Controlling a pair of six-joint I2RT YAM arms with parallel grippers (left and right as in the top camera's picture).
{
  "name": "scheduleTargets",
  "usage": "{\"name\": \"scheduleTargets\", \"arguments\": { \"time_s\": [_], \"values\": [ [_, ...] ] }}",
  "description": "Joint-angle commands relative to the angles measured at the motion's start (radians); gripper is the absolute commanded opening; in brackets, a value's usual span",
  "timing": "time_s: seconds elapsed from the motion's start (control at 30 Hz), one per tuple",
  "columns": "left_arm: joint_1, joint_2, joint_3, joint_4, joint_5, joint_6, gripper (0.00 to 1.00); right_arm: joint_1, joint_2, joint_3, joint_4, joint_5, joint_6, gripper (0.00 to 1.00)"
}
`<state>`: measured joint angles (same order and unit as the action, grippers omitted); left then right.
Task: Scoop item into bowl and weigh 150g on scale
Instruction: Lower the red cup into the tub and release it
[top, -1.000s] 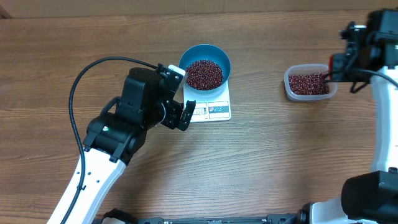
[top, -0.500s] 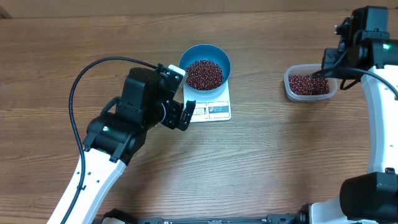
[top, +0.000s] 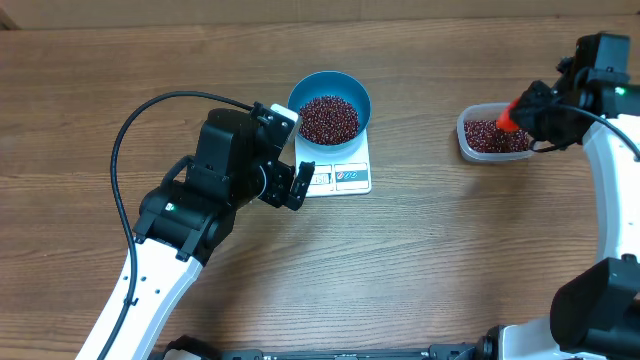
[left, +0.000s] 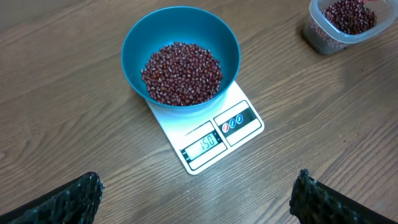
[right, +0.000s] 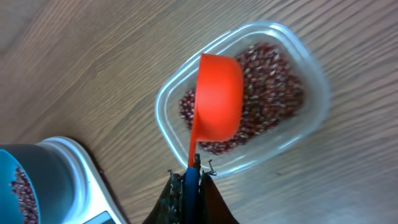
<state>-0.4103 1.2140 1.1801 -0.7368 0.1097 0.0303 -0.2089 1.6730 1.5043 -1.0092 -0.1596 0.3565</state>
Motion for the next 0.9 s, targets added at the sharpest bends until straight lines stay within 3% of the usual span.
{"name": "scheduleTargets", "arguments": {
  "time_s": [0.0, 0.1, 0.2, 0.57, 0.87],
  "values": [
    [0.004, 0.009, 0.000, 0.000, 0.014, 0.019, 1.00, -0.003, -0.021, -0.054, 0.044, -0.045, 0.067, 0.04],
    [0.004, 0.009, 0.000, 0.000, 0.014, 0.019, 0.99, -0.003, -0.020, -0.099, 0.085, -0.043, 0.089, 0.05],
    [0.004, 0.009, 0.000, 0.000, 0.014, 0.019, 0.99, -0.003, -0.019, -0.129, 0.096, -0.043, 0.089, 0.17],
    [0.004, 0.009, 0.000, 0.000, 0.014, 0.019, 1.00, -0.003, -0.019, -0.138, 0.076, 0.003, 0.085, 0.44],
    [0.004, 0.009, 0.000, 0.000, 0.014, 0.019, 1.00, -0.003, -0.019, -0.138, 0.004, 0.106, 0.081, 0.47]
  ]
}}
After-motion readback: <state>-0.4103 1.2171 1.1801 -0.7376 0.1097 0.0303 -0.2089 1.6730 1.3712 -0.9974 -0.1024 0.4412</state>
